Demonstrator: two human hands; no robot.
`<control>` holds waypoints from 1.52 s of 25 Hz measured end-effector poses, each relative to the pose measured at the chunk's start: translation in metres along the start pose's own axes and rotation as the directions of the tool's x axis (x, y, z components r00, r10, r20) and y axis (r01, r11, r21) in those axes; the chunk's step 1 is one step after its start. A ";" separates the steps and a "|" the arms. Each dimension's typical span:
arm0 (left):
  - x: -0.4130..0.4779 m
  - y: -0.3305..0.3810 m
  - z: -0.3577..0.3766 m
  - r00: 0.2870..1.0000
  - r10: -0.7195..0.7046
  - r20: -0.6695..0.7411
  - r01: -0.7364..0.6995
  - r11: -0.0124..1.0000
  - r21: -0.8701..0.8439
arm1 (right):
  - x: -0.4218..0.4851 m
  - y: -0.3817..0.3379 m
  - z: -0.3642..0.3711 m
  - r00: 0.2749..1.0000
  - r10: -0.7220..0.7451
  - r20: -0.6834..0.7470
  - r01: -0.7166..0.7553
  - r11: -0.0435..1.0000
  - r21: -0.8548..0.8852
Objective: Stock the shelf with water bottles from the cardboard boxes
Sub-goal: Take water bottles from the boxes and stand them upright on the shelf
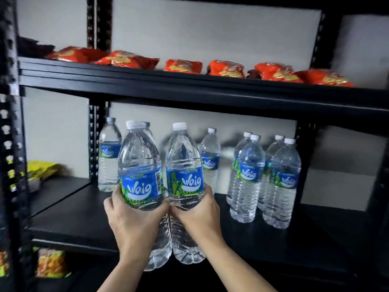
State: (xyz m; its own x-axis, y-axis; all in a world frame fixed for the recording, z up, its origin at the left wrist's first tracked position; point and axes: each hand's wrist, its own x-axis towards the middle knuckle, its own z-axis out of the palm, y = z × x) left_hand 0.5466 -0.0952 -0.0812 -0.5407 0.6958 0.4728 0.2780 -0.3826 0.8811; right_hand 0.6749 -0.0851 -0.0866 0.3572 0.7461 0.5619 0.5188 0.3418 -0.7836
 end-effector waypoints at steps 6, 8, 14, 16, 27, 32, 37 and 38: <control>0.009 0.002 0.045 0.996 0.015 0.083 -0.009 0.998 -0.069 | 0.042 0.019 -0.003 0.990 0.143 -0.006 -0.144 0.989 -0.043; 0.016 -0.001 0.054 0.995 0.030 0.094 -0.023 0.997 -0.078 | 0.059 0.023 -0.002 0.975 0.223 0.008 -0.223 0.974 -0.038; 0.048 -0.015 0.074 0.995 0.050 0.088 -0.043 0.996 -0.078 | 0.095 0.049 0.018 0.982 0.184 -0.046 -0.181 0.982 0.055; 0.054 -0.021 0.078 0.995 0.054 0.083 -0.047 0.996 -0.082 | 0.096 0.067 0.035 0.970 0.159 -0.182 -0.156 0.987 0.030; 0.058 -0.034 0.081 0.990 0.080 0.113 -0.076 0.996 -0.042 | 0.081 0.100 0.053 0.949 0.126 -0.288 -0.136 0.991 -0.015; 0.059 -0.033 0.077 0.990 0.096 0.106 -0.094 0.995 -0.028 | 0.061 0.125 0.054 0.942 0.282 -0.184 -0.281 0.959 0.031; 0.064 -0.036 0.078 0.986 0.111 0.125 -0.108 0.994 -0.031 | 0.075 0.132 0.058 0.909 0.387 -0.155 -0.371 0.921 0.118; 0.065 -0.036 0.078 0.986 0.108 0.124 -0.105 0.994 -0.031 | 0.077 0.131 0.059 0.908 0.389 -0.157 -0.374 0.920 0.121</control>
State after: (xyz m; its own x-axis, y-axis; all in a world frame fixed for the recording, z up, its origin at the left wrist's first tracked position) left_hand 0.5638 0.0113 -0.0812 -0.4050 0.7204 0.5631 0.3084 -0.4721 0.8258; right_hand 0.7249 0.0509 -0.1615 0.6484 0.7202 0.2466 0.2501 0.1045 -0.9626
